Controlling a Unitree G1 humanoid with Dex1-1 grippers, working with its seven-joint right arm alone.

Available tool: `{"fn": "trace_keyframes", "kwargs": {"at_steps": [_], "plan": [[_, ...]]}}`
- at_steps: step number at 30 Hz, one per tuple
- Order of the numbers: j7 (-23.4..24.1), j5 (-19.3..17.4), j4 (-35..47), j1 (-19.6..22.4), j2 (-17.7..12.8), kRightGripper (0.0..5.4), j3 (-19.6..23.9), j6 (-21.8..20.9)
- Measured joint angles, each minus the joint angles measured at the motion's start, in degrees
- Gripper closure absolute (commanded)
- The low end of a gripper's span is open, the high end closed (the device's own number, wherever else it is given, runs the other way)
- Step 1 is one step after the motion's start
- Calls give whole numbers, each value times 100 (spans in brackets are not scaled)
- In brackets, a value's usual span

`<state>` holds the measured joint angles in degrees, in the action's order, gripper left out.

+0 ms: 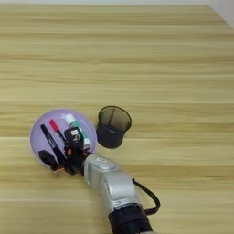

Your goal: Move the objects on the table

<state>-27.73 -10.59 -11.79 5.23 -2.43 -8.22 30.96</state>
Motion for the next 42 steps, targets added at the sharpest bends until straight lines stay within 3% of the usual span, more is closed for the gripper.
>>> {"fn": "trace_keyframes", "kwargs": {"at_steps": [22,42], "plan": [[135,-52,-162,140,13,4,149,568],[224,183,-279,220,-57,4,-61,433]]}}
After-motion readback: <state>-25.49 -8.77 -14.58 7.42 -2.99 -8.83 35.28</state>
